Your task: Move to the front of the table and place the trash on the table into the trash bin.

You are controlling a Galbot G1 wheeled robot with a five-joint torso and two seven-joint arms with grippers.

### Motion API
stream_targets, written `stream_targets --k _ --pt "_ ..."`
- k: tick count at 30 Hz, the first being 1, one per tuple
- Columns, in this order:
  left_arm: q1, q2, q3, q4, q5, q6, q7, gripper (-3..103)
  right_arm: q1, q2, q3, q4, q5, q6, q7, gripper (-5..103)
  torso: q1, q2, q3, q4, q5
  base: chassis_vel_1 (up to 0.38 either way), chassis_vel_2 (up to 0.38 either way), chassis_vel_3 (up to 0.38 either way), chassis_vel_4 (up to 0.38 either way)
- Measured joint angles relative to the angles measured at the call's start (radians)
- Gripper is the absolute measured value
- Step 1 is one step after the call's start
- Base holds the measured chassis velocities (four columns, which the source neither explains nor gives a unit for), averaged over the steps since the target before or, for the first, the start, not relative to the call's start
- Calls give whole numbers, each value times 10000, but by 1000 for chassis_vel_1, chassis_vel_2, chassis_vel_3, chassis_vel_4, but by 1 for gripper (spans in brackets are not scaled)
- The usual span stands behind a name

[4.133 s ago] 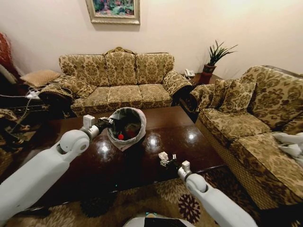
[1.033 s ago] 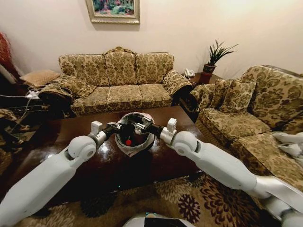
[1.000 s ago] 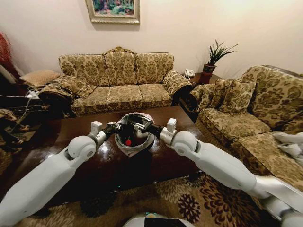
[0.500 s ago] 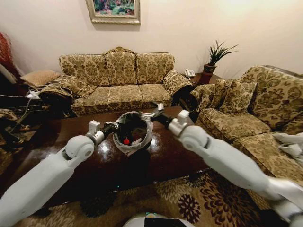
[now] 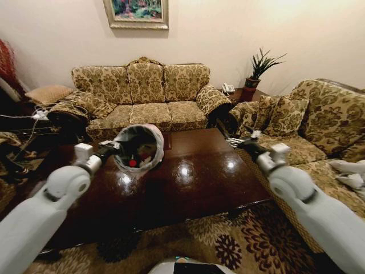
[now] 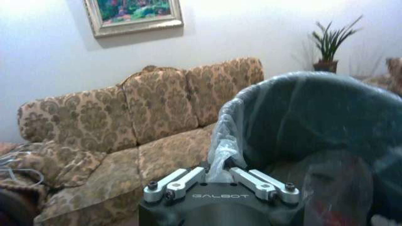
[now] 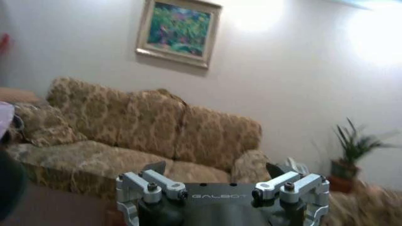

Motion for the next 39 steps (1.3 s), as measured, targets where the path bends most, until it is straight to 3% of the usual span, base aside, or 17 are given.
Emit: stream_targets --k 5,11,23,39 --pt "588 -213 -308 -264 47 -123 25 2 -1664 609 1077 953 -326 -121 -12 100 2 0 1 -3 -14 0 0 0 0" --pt "849 -505 -472 -611 -125 -362 -45 2 -2465 1003 1433 1464 -715 -49 -39 100 5 -1 2 0 -15 43 -59 -45 46" --pt "1786 -1206 -1024 -1210 -53 -424 12 2 -2450 1074 924 1748 -932 -35 61 100 -12 -20 -11 -3 -10 199 -207 -209 196" --pt "2711 -1726 -1559 -1686 329 -499 196 2 -2303 1140 230 1652 -1262 197 6 100 -187 -432 -224 -3 -7 206 -138 -117 234"
